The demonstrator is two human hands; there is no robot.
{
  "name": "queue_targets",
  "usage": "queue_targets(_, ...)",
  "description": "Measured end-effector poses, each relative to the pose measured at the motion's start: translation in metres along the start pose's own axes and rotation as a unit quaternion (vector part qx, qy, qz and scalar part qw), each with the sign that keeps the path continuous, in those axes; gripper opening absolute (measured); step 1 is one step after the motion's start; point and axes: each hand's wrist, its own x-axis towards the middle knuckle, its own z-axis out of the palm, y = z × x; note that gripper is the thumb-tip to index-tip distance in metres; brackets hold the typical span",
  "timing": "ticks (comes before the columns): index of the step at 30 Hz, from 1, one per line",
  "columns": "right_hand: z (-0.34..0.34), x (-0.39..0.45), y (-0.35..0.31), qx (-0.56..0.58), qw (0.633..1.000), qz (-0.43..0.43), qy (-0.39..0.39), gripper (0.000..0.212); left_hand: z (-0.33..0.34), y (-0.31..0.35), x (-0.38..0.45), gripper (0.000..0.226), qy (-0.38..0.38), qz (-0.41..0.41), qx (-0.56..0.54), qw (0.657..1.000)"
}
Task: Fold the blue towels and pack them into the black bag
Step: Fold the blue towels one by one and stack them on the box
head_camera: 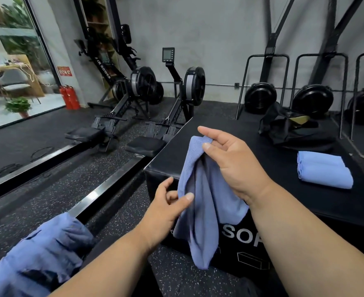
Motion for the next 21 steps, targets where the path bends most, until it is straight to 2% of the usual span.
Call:
queue_targets(3,0.003,0.0,0.0,-0.009,1.0,0.004,-0.005,0.038,0.007,0.002,0.005,0.105,0.029,0.044,0.057,0.997)
queue_targets(7,0.006,0.002,0.003,-0.056,0.998,-0.003,-0.005,0.039,0.005,-0.003,0.018,0.064,0.117,0.065,0.072,0.988)
queue_targets(9,0.005,0.003,0.007,-0.069,0.998,-0.01,-0.006,0.039,-0.004,-0.004,0.024,0.056,0.141,0.063,0.04,0.987)
queue_targets(11,0.002,0.004,0.01,-0.079,0.997,-0.016,-0.004,0.038,-0.017,-0.004,0.027,0.053,0.139,0.062,0.034,0.988)
queue_targets(15,-0.007,0.007,0.015,-0.028,0.999,-0.025,0.026,0.033,-0.032,-0.001,0.027,0.046,0.074,0.034,0.012,0.997)
queue_targets(17,-0.007,0.007,0.014,0.037,0.999,-0.019,0.025,0.033,-0.035,-0.008,0.029,0.055,0.072,-0.026,-0.002,0.997)
queue_targets(21,-0.001,0.009,0.014,0.094,0.995,-0.009,0.021,0.035,-0.02,-0.031,0.025,0.091,0.048,-0.163,0.008,0.985)
